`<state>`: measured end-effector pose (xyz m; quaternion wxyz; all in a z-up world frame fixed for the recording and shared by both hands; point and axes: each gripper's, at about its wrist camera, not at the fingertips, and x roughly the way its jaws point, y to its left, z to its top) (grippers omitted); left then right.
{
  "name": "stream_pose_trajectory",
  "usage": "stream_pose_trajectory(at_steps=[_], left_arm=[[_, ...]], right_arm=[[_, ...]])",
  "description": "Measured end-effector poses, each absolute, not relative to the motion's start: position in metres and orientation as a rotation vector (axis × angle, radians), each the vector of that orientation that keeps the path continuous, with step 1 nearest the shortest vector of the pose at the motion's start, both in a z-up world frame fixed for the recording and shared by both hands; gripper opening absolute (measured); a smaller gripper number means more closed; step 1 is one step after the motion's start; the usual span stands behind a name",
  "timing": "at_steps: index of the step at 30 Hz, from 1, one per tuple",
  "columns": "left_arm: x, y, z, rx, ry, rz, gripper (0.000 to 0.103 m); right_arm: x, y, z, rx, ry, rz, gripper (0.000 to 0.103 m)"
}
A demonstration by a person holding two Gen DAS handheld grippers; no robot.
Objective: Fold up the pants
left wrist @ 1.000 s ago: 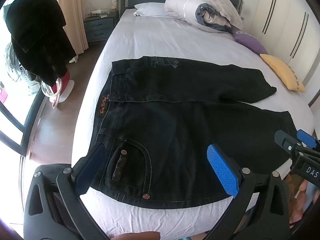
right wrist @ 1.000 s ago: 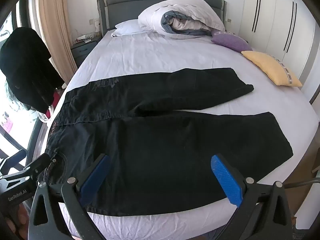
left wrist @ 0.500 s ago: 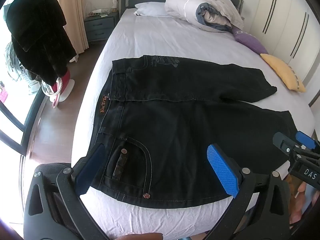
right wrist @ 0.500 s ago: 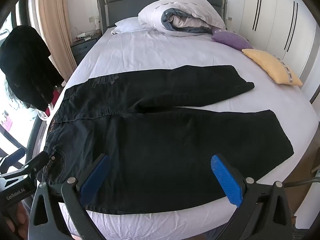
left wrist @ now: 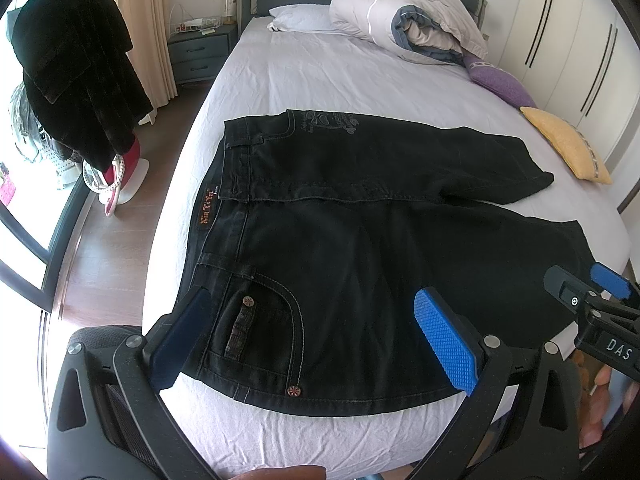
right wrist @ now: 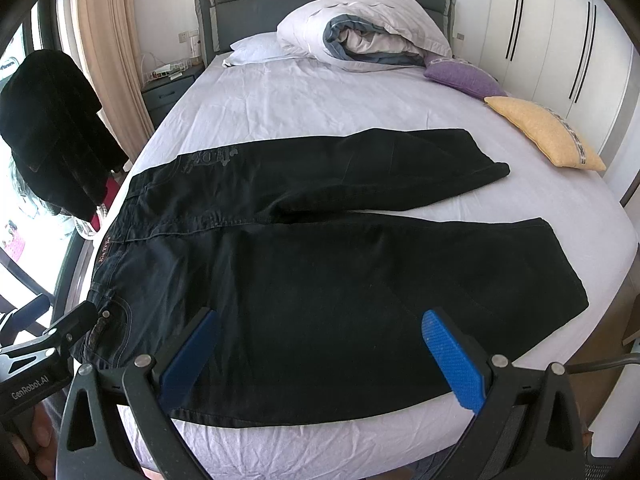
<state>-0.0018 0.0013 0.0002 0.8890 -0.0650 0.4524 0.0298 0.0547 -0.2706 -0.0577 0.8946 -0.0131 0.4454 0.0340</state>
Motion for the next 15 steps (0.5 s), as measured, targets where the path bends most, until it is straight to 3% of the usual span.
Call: stream_pose_trajectory(at_steps=[15], left_arm=[[-0.0025, 0.0041, -0.0057, -0.137, 0.939, 0.063, 0.103]], right_arm=[[0.0543, -0.2699, -0.0588, -0.026, 0.927, 0.071, 0.103]])
